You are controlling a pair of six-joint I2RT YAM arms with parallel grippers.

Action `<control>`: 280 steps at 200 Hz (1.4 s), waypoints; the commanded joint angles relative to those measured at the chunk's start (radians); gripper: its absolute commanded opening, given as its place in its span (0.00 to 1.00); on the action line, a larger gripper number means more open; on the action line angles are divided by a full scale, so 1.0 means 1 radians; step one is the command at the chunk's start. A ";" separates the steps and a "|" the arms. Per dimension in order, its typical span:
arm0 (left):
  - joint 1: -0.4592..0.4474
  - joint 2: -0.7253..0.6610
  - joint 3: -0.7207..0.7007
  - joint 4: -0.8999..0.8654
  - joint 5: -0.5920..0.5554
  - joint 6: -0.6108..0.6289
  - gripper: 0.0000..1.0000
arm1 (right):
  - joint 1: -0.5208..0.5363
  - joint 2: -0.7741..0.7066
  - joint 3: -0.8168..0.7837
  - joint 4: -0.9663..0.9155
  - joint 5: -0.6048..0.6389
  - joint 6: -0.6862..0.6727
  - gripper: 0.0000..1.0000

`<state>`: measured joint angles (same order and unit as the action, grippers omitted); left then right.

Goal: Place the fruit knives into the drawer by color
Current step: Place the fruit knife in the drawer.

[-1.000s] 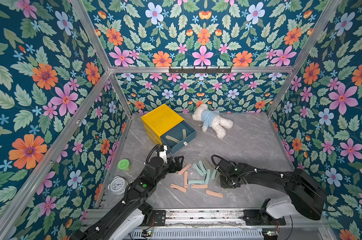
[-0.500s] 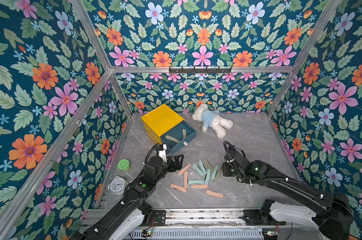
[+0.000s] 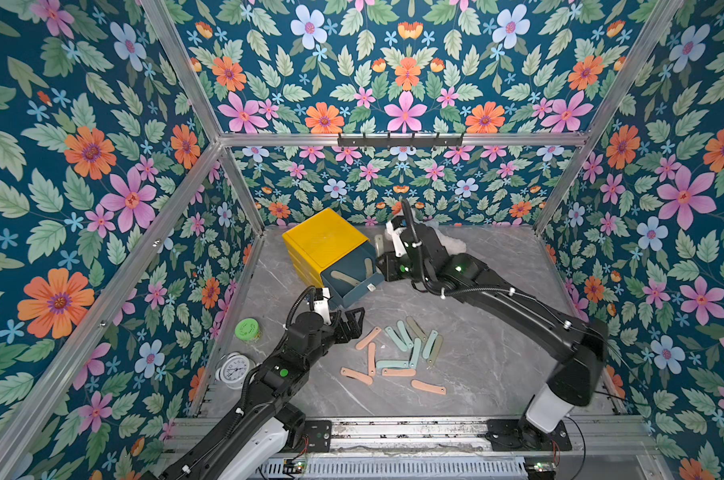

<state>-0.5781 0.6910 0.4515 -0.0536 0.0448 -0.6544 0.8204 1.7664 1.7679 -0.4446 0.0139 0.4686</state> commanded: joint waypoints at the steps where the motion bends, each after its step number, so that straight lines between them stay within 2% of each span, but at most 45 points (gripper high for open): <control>1: 0.000 -0.008 0.014 -0.030 -0.012 -0.004 0.99 | -0.016 0.103 0.117 -0.053 -0.054 -0.013 0.19; 32: 0.000 -0.012 0.027 -0.043 -0.008 0.001 0.99 | -0.032 0.186 0.179 -0.066 -0.080 0.007 0.22; 59: 0.000 -0.010 0.038 -0.043 -0.006 0.011 0.99 | -0.038 0.217 0.208 -0.068 -0.090 0.007 0.38; 88: -0.001 -0.004 0.047 -0.046 -0.002 0.018 0.99 | -0.039 0.197 0.217 -0.065 -0.090 0.005 0.53; 122: 0.000 -0.001 0.055 -0.043 0.010 0.022 0.99 | -0.039 0.125 0.177 -0.047 -0.090 0.007 0.57; 171: 0.000 0.007 0.095 -0.048 0.022 0.039 0.99 | -0.039 -0.099 -0.097 0.080 -0.087 0.039 0.61; 195: 0.000 0.024 0.123 -0.052 0.030 0.052 0.99 | -0.039 -0.256 -0.244 0.111 -0.085 0.054 0.62; 228: -0.001 0.060 0.168 -0.052 0.049 0.073 0.99 | -0.039 -0.469 -0.489 0.158 -0.028 0.094 0.63; 250: -0.005 0.099 0.198 -0.028 0.104 0.088 0.99 | -0.039 -0.600 -0.630 0.144 0.019 0.122 0.63; 265: -0.035 0.134 0.221 -0.010 0.119 0.097 0.99 | -0.038 -0.684 -0.726 0.127 0.061 0.149 0.63; 280: -0.115 0.180 0.259 -0.008 0.064 0.123 0.98 | -0.039 -0.768 -0.813 0.105 0.107 0.174 0.64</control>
<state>-0.6155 0.8261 0.6689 -0.1066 0.1196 -0.5747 0.7811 1.0912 1.0485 -0.3210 0.0238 0.5789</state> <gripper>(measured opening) 0.985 0.633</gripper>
